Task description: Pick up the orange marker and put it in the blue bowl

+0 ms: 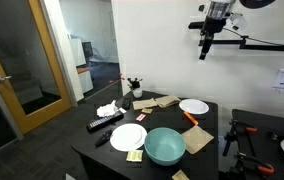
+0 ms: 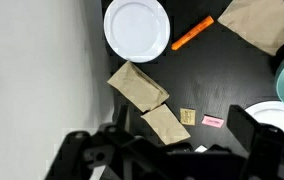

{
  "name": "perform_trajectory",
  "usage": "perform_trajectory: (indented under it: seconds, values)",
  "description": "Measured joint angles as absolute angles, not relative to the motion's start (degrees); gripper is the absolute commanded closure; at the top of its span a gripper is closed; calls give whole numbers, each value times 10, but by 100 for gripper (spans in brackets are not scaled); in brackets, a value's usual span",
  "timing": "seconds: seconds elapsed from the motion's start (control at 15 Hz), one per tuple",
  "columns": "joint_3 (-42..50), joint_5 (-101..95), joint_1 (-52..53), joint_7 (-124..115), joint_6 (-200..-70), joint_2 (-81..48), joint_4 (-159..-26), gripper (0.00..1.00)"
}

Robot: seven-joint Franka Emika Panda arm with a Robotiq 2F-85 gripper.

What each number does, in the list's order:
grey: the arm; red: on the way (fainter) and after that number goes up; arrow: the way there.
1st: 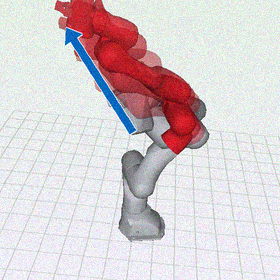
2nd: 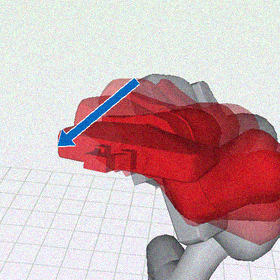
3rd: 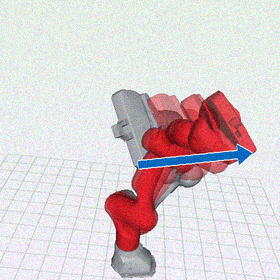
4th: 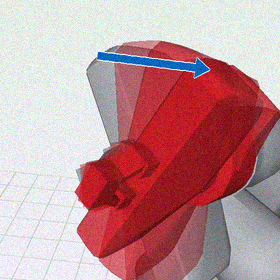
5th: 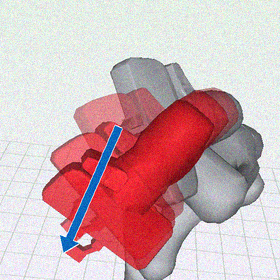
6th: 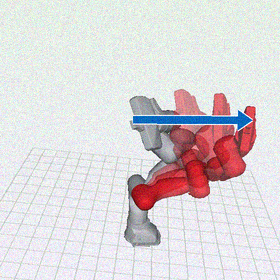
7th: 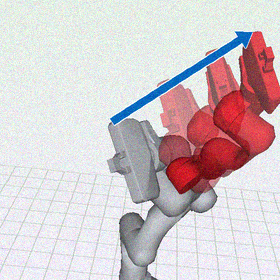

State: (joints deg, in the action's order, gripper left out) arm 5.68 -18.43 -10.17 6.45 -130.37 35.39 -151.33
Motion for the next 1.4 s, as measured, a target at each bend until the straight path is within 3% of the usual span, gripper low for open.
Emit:
perform_trajectory:
  seconds: [0.73,1.4]
  values:
    - [56,-184,-102,53,-1303,353,-1517,0]
    - [34,-178,-123,-146,-1331,342,-1602,0]
